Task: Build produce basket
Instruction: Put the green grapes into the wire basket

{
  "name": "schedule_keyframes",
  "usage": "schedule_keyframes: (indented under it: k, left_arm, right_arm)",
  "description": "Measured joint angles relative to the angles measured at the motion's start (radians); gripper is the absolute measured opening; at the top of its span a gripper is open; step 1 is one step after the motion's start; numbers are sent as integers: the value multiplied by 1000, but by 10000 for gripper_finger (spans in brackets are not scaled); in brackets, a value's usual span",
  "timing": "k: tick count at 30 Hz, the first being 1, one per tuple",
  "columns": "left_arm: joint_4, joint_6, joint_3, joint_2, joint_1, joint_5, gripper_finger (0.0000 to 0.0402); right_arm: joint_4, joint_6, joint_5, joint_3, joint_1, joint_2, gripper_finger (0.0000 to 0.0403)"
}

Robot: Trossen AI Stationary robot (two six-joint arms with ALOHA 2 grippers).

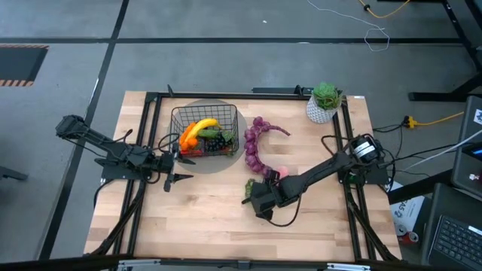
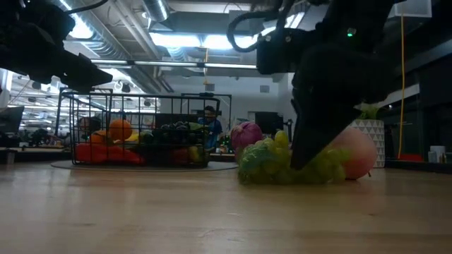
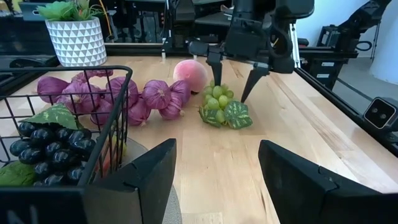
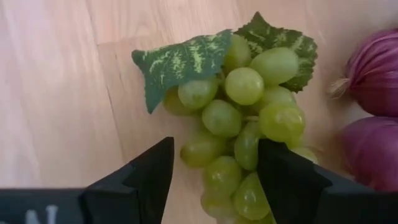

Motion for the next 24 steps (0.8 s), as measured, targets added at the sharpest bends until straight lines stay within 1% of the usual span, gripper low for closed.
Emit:
schedule_keyframes:
  k: [6,9,11,14,16,20,21,24]
  left_arm:
    - [0,0,0,0,0,0,225]
    - [0,0,0,0,0,0,225]
    - [0,0,0,0,0,0,225]
    - [0,0,0,0,0,0,225]
    - [0,0,0,0,0,0,225]
    - [0,0,0,0,0,0,225]
    - [0,0,0,0,0,0,225]
    - [0,0,0,0,0,0,225]
  right_arm:
    - [16,52,9,0,0,10,221]
    - [15,108,13,0,-1,11,204]
    - [14,150,21,0,-1,11,182]
    - [8,225,42,-1,0,12,136]
    - [-1,273,58,-1,0,12,100]
    - [-4,301,74,1,1,12,24]
    - [-14,298,75,10,1,12,15]
    - [-57,278,71,61,2,19,15]
